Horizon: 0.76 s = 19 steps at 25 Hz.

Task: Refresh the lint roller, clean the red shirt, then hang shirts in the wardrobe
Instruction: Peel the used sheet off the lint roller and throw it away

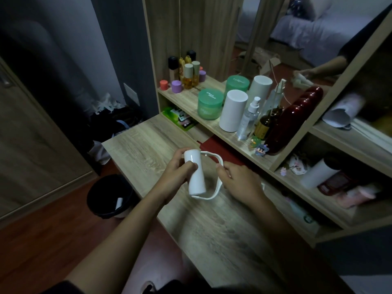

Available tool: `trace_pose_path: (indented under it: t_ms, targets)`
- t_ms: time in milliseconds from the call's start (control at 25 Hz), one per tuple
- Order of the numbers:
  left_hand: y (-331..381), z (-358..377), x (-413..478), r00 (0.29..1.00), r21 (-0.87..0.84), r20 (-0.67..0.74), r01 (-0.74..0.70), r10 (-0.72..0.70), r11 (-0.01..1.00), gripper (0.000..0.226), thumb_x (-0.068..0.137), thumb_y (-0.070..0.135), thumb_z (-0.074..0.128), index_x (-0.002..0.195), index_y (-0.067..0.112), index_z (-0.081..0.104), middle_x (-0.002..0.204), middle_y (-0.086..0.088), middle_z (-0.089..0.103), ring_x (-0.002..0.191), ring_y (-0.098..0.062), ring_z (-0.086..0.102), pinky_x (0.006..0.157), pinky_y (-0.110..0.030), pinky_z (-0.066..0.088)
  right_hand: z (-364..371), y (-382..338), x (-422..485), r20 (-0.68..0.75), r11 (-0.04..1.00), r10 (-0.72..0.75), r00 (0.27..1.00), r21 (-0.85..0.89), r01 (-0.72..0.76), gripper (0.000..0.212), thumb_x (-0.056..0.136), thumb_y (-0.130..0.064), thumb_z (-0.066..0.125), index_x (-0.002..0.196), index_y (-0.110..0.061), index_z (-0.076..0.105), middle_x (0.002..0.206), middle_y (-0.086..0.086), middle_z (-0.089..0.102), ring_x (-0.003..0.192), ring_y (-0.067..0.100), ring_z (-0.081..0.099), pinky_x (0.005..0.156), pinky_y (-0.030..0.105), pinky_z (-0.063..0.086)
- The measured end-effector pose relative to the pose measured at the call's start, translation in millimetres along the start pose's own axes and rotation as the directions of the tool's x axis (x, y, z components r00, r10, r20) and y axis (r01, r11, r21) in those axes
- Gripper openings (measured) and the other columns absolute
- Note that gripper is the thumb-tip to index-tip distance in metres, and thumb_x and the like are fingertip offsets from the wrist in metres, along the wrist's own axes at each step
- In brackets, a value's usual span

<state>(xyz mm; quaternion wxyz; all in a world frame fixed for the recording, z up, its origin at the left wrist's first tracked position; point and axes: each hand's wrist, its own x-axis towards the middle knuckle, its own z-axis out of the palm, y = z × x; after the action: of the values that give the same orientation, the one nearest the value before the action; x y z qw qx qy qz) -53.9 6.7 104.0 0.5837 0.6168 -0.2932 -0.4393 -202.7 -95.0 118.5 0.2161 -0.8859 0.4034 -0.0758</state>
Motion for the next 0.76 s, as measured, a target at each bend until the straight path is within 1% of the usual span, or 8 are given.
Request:
trace_pose_path:
  t_ms: [80,160,280,400,480,560,640,760]
  targets:
    - [-2.4,4.7,-0.7,0.999,0.034,-0.031,-0.012,0.013,0.999,0.037,0.078,0.023,0.059,0.110,0.037,0.047,0.101,-0.008,0.057,0.087,-0.024,0.060,0.066,-0.034,0.055,0.9,-2.8,-1.8,-0.016,1.000,0.018,1.000,0.001,-0.018,0.036,0.093,-0.040,0.034,0.070,-0.014,0.047,0.066,-0.001,0.058,0.070,0.026,0.055,0.060,0.032,0.034]
    - [-5.8,11.6,0.8,0.995,0.044,-0.092,-0.034,0.038,0.998,0.041,0.078,0.022,0.066,0.106,0.040,0.044,0.106,-0.013,0.059,0.090,-0.032,0.064,0.071,-0.043,0.057,3.0,-8.7,-3.5,-0.049,1.000,0.012,0.999,0.007,-0.012,0.035,0.094,-0.039,0.033,0.068,-0.018,0.045,0.069,0.002,0.058,0.073,0.028,0.057,0.063,0.033,0.037]
    - [-7.3,20.7,4.5,0.979,0.056,-0.199,-0.034,0.045,0.998,0.046,0.073,0.016,0.069,0.099,0.042,0.041,0.096,-0.011,0.059,0.076,-0.029,0.063,0.067,-0.046,0.056,6.7,-17.5,-4.7,-0.098,0.999,0.038,0.994,0.000,-0.039,0.035,0.096,-0.036,0.030,0.076,-0.017,0.051,0.084,0.010,0.067,0.081,0.031,0.061,0.065,0.034,0.036]
    - [-10.1,23.3,5.9,0.972,0.133,-0.232,0.011,0.021,0.991,0.048,0.065,0.019,0.064,0.097,0.045,0.039,0.092,-0.009,0.057,0.073,-0.031,0.060,0.065,-0.050,0.056,11.2,-21.2,-7.0,-0.117,0.998,0.062,0.991,-0.019,-0.065,0.038,0.097,-0.035,0.027,0.081,-0.014,0.054,0.089,0.012,0.069,0.083,0.032,0.061,0.064,0.033,0.034]
    - [-10.9,24.2,4.4,0.975,0.166,-0.221,0.032,0.005,0.986,0.048,0.061,0.022,0.064,0.096,0.044,0.039,0.090,-0.006,0.056,0.074,-0.030,0.061,0.064,-0.048,0.056,13.1,-23.3,-8.0,-0.138,0.997,0.061,0.989,-0.030,-0.066,0.040,0.097,-0.036,0.027,0.085,-0.012,0.057,0.089,0.012,0.069,0.082,0.031,0.061,0.064,0.034,0.035]
    - [-9.8,23.7,3.8,0.979,0.169,-0.202,0.026,0.008,0.985,0.048,0.061,0.021,0.064,0.096,0.042,0.039,0.089,-0.004,0.055,0.072,-0.027,0.060,0.062,-0.043,0.056,14.6,-25.9,-8.6,-0.145,0.996,0.078,0.986,-0.025,-0.083,0.041,0.097,-0.035,0.027,0.086,-0.011,0.058,0.087,0.010,0.068,0.076,0.028,0.057,0.062,0.033,0.033]
    - [-6.9,23.3,2.0,0.986,0.156,-0.168,0.011,0.016,0.988,0.047,0.062,0.018,0.064,0.095,0.041,0.039,0.088,-0.003,0.055,0.070,-0.024,0.059,0.057,-0.034,0.054,14.8,-27.7,-9.0,-0.142,0.994,0.102,0.985,-0.013,-0.105,0.040,0.097,-0.035,0.027,0.083,-0.012,0.057,0.086,0.010,0.068,0.069,0.024,0.049,0.062,0.032,0.030]
    - [-2.4,21.4,-0.2,0.990,0.155,-0.143,0.000,0.022,0.988,0.047,0.063,0.017,0.064,0.096,0.038,0.039,0.088,-0.003,0.053,0.068,-0.021,0.057,0.055,-0.030,0.051,15.3,-29.6,-8.2,-0.150,0.993,0.119,0.981,0.007,-0.119,0.036,0.097,-0.034,0.027,0.075,-0.016,0.049,0.080,0.008,0.065,0.066,0.021,0.044,0.061,0.032,0.030]
